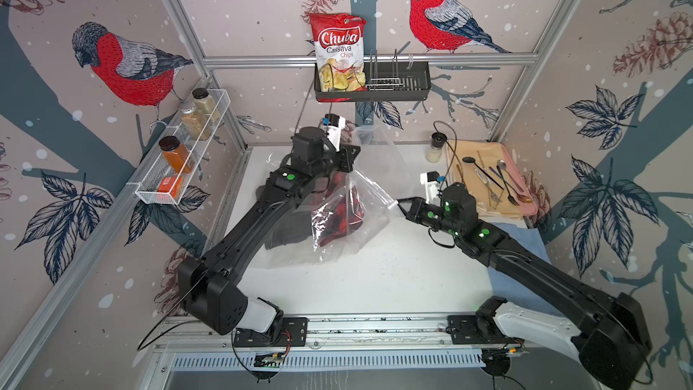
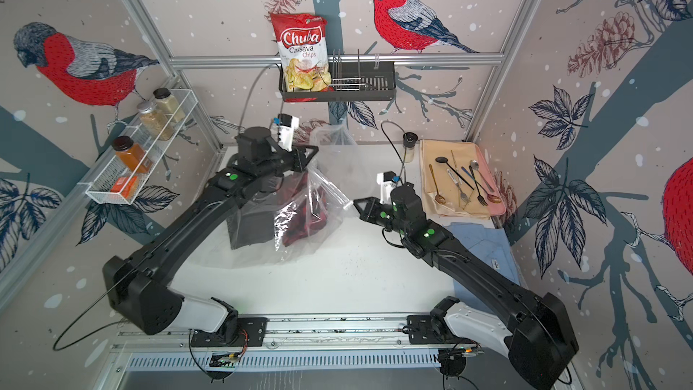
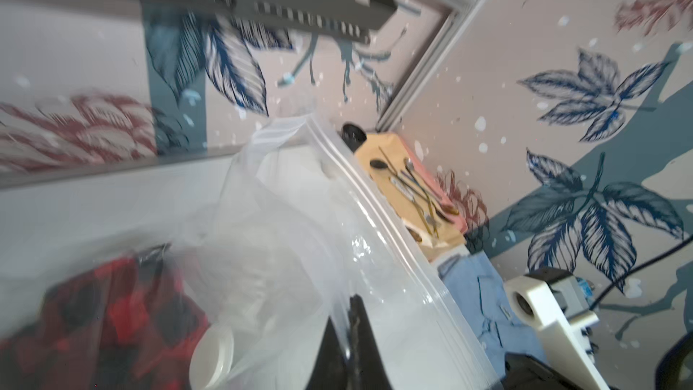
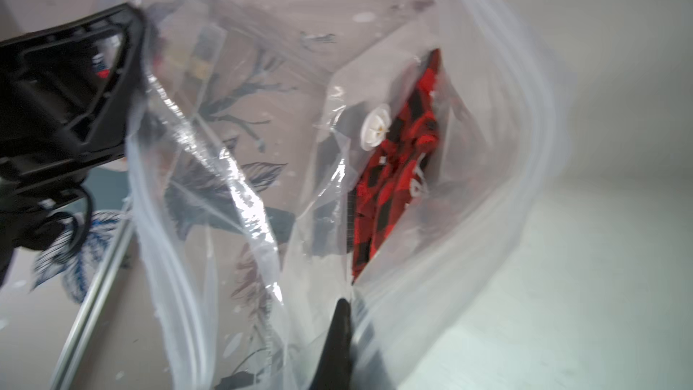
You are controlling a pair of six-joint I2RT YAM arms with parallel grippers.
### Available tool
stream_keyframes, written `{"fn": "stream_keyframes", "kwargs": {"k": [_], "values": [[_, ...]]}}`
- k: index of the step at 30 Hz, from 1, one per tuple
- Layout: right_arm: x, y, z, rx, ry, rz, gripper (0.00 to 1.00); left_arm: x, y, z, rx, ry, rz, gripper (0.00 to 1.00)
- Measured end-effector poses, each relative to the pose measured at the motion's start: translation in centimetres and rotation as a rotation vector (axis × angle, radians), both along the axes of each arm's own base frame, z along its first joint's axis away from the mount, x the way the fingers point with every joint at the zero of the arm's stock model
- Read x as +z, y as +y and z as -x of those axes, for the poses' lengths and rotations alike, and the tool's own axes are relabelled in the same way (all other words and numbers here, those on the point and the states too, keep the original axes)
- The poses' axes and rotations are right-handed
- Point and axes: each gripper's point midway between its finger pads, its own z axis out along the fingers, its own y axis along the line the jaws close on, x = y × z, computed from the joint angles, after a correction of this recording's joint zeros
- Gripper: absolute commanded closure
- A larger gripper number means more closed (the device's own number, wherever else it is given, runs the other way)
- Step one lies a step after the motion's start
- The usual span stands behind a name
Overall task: Place the folded shirt into the vacuum bag
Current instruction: Adjust the vacuum bag at the center of the board.
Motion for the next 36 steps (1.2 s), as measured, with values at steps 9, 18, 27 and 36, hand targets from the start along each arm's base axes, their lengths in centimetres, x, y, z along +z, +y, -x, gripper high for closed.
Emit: {"fn": "stream_keyframes", "kwargs": {"k": [9, 18, 27, 36], "values": [[-12.8, -5.6, 0.5, -0.105, 0.242, 0.121, 1.0, -11.8, -9.2, 1.5, -0.171, 0.211, -0.041, 1.0], [-16.2, 0.7, 0.2, 0.079, 0.278, 0.122, 1.0, -12.5, -7.3, 0.3, -0.065, 0.164, -0.108, 1.0], [-15.3, 7.0, -0.3, 0.197, 0.248, 0.062, 0.73, -13.1, 1.3, -0.9, 0.151, 0.15, -0.161, 1.0], [-10.1, -0.8, -1.6, -0.033, 0.116, 0.111, 0.24, -14.1, -0.6, -0.2, 0.079, 0.168, -0.145, 1.0]]}}
